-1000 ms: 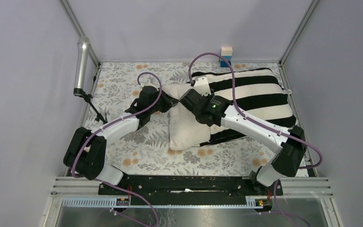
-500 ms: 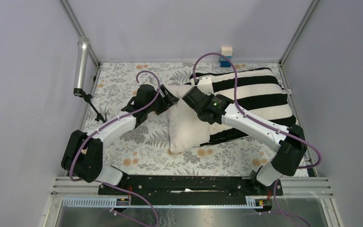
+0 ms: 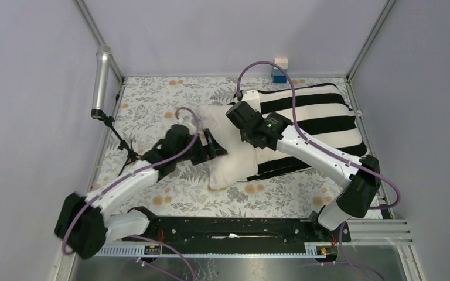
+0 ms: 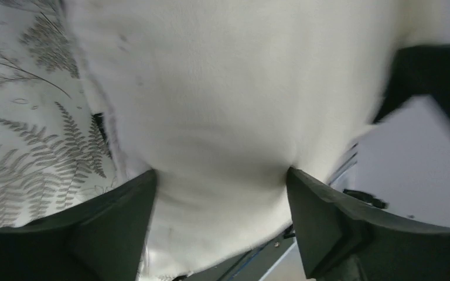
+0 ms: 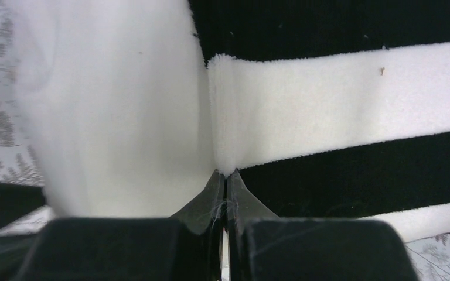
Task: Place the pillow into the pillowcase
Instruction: Stuff the pillow into the pillowcase.
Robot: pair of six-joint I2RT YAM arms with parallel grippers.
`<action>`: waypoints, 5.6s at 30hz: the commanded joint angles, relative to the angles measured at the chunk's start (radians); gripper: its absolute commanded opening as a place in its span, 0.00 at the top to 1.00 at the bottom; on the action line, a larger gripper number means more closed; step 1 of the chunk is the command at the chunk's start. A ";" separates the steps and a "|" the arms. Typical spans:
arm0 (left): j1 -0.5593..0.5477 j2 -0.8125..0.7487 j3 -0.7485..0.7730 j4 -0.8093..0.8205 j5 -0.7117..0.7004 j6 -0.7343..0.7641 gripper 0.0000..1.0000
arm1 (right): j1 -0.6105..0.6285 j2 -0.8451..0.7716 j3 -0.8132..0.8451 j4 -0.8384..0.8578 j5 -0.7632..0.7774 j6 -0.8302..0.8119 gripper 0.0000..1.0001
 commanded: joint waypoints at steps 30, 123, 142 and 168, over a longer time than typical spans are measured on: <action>-0.162 0.314 0.150 0.353 -0.326 -0.222 1.00 | 0.032 0.415 1.235 -0.012 -0.790 -0.012 1.00; 0.029 0.093 -0.115 0.137 -0.386 -0.486 1.00 | -0.267 -0.405 -0.446 0.141 0.097 0.082 0.04; 0.064 0.068 -0.142 0.118 -0.383 -0.471 1.00 | -0.345 -0.341 -0.303 0.203 0.021 -0.014 1.00; 0.112 0.133 -0.070 0.064 -0.275 -0.285 1.00 | -0.369 -0.399 -0.385 0.238 -0.034 -0.035 0.31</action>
